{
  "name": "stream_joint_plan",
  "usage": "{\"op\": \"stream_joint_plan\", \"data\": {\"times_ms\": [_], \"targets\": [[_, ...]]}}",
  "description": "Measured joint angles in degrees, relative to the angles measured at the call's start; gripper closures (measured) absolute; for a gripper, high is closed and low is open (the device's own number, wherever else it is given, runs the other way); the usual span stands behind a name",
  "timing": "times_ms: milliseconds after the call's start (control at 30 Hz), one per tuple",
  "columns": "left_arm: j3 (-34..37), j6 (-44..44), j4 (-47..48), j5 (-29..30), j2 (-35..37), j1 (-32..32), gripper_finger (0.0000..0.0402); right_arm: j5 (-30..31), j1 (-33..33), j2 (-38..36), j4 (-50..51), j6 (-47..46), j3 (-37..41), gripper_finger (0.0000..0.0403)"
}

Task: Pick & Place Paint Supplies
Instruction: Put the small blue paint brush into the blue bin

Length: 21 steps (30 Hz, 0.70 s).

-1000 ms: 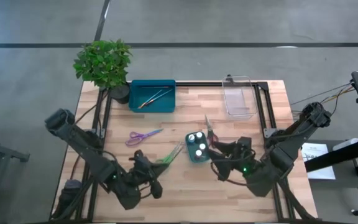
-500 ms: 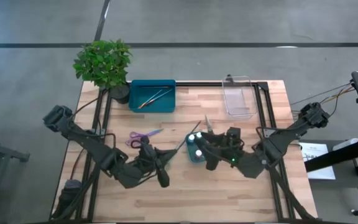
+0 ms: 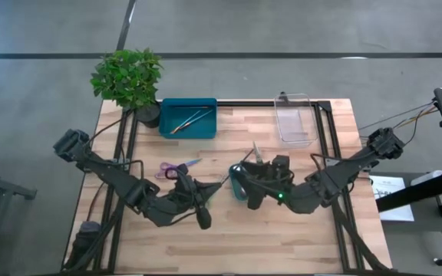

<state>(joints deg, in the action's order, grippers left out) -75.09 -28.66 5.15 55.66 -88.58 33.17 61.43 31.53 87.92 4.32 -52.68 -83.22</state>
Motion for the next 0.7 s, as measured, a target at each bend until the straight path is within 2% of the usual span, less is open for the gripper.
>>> {"op": "stream_joint_plan", "data": {"times_ms": [167, 333, 500, 700], "targets": [[0.00, 0.17, 0.00, -0.02, 0.00, -0.02, 0.0401, 0.02, -0.14, -0.02, 0.04, 0.43, 0.00, 0.0137], [0.01, 0.17, 0.02, -0.02, 0.00, -0.02, 0.0401, 0.02, -0.07, -0.02, 0.07, 0.91, 0.00, 0.0181], [0.04, 0.17, 0.02, -0.02, 0.00, -0.04, 0.0401, -0.01, -0.12, -0.04, 0.04, 1.70, 0.00, 0.0243], [0.04, 0.14, 0.02, -0.04, 0.00, -0.04, 0.0401, 0.01, -0.20, -0.04, 0.04, 1.95, 0.00, 0.0346]]}}
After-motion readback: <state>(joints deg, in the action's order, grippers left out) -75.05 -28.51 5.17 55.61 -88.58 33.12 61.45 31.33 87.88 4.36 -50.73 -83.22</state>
